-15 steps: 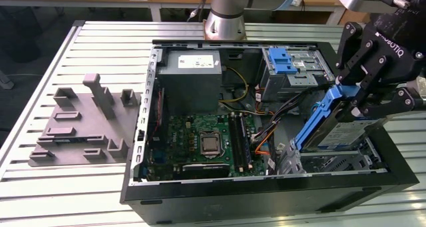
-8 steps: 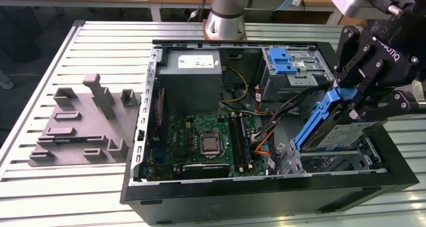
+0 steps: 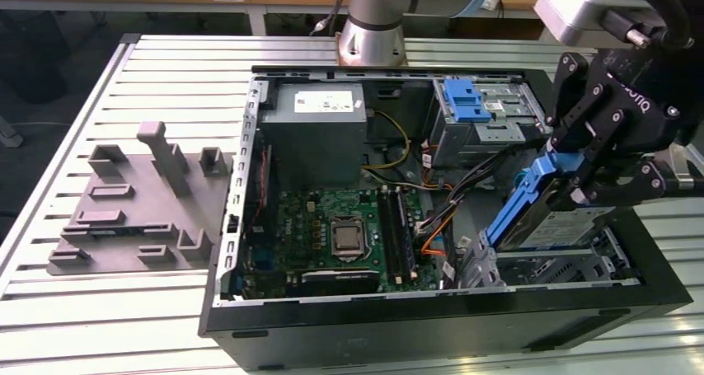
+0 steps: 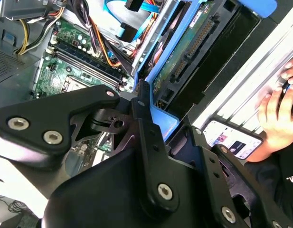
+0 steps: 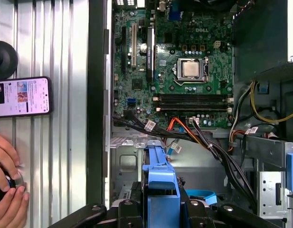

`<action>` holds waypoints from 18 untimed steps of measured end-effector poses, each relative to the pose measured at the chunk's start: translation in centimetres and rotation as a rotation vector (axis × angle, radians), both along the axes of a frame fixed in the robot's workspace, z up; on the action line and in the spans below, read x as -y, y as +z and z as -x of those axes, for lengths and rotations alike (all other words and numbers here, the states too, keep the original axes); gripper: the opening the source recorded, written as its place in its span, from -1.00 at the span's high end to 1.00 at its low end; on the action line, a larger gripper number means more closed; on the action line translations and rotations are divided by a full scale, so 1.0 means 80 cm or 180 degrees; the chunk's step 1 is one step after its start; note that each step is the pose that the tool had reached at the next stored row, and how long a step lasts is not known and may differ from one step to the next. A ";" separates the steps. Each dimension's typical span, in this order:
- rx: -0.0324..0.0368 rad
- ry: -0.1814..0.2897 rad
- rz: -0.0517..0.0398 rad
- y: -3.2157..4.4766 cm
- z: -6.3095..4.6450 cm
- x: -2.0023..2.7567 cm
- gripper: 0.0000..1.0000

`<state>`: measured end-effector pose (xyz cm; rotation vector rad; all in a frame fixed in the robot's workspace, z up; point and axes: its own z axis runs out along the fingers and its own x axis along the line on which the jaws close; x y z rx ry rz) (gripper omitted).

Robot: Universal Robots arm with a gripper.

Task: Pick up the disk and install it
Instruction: 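Insert the disk into the insertion slot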

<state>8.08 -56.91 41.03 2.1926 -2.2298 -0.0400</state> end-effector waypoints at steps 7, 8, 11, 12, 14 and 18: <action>0.0000 0.0000 0.0000 -0.0109 0.000 0.0000 0.27; 0.0000 0.0000 0.0000 -0.0125 0.000 0.0000 0.27; 0.0000 0.0000 -0.0001 -0.0176 0.000 0.0000 0.27; 0.0000 0.0000 0.0000 -0.0192 0.000 0.0000 0.27; 0.0000 0.0000 0.0000 -0.0226 0.000 0.0001 0.27; 0.0000 0.0000 0.0000 -0.0298 0.000 0.0001 0.27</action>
